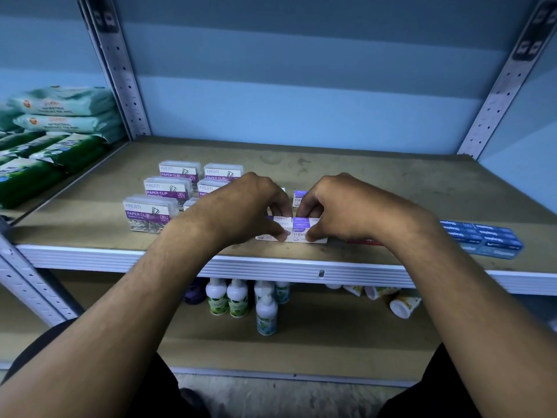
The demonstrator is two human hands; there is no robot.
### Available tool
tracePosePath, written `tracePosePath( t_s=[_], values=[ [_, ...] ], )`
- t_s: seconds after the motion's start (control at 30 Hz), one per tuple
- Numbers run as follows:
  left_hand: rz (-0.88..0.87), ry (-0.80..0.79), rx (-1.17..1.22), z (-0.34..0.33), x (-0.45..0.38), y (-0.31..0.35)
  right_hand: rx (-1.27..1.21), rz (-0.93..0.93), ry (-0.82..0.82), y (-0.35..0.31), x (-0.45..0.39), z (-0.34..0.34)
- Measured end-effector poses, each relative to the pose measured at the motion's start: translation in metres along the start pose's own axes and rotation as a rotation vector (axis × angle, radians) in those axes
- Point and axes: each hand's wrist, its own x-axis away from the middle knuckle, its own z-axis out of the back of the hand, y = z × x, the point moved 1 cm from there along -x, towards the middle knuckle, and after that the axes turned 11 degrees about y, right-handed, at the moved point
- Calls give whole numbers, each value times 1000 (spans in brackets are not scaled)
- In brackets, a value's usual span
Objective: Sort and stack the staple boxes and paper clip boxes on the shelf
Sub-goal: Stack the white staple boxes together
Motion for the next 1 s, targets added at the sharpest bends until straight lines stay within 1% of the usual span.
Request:
tracePosePath(
  t_s=[0.23,0.37,0.53,0.63,0.87,1.0],
  values=[
    [-6,4,-19,1,0,2,14,-13,11,-3,-1,0],
    [-38,28,21,8,2,1,-115,-24,1,2,-1,8],
    [-30,184,27,16,-5,-7,-232,-12,133,14,-7,16],
    [-35,190,-1,13,-12,-11,-271,-42,170,21,-13,13],
    [-25,178,-89,1,-32,-19,-195,-57,149,29,-30,1],
    [22,162,-147,-7,-43,-26,-138,-51,148,32,-41,-9]
  ],
)
